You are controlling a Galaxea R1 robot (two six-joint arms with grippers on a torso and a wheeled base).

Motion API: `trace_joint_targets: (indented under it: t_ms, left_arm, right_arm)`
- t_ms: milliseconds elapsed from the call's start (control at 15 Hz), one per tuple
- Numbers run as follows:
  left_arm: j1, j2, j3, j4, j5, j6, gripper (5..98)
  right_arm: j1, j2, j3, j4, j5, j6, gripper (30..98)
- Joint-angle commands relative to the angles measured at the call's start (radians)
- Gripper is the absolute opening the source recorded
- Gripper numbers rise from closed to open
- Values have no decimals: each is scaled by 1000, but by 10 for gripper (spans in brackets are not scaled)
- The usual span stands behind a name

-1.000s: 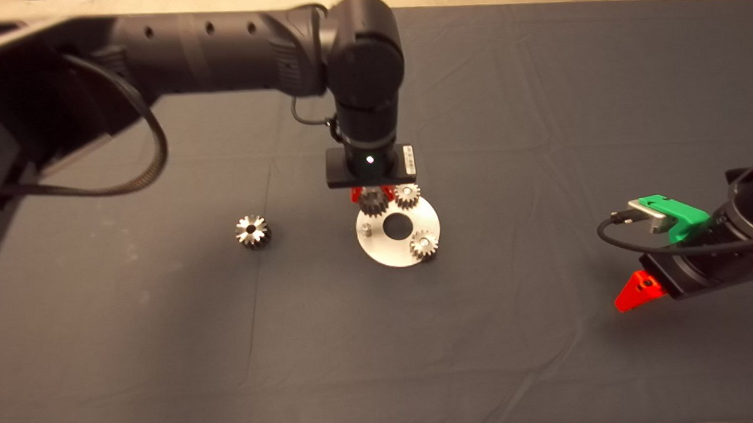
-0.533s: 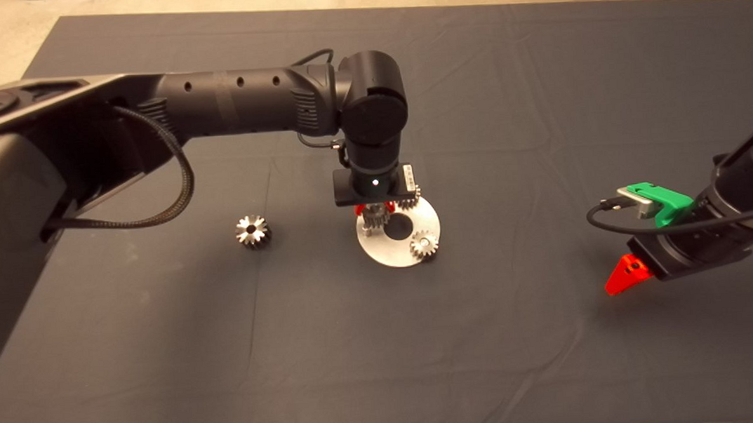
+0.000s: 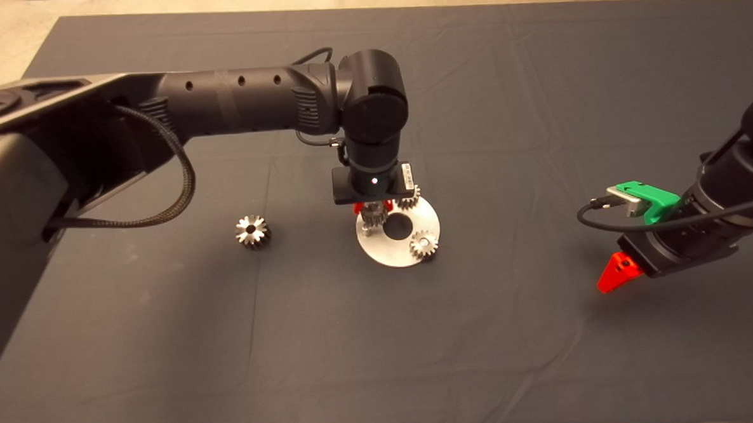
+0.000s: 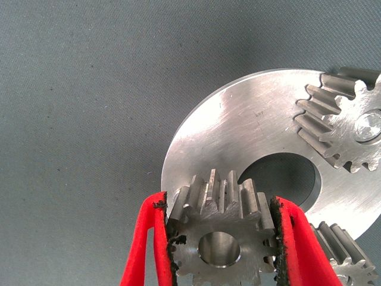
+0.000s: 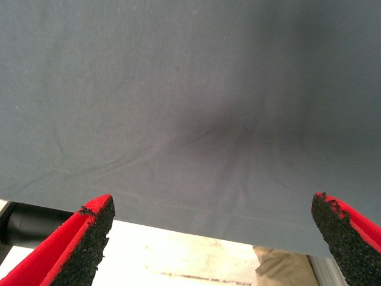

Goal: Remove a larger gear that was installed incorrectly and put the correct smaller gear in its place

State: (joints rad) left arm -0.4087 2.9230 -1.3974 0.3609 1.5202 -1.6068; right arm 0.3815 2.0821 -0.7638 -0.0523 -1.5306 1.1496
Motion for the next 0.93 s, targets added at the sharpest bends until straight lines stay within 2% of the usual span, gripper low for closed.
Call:
trace_joint_targets:
  t_ms: [0,600,867]
  left_arm:
    - [-33,-1,8,1,138,7,242]
    - [-32,-33,63,-8,138,-2,242]
    - [-25,-43,83,-8,138,-30,241]
  right_arm:
    - [-26,19,-11,-35,-127,-5,877]
    - [-26,21,-21,-35,-127,-5,877]
    - [-24,22,-21,-41,-127,-5,877]
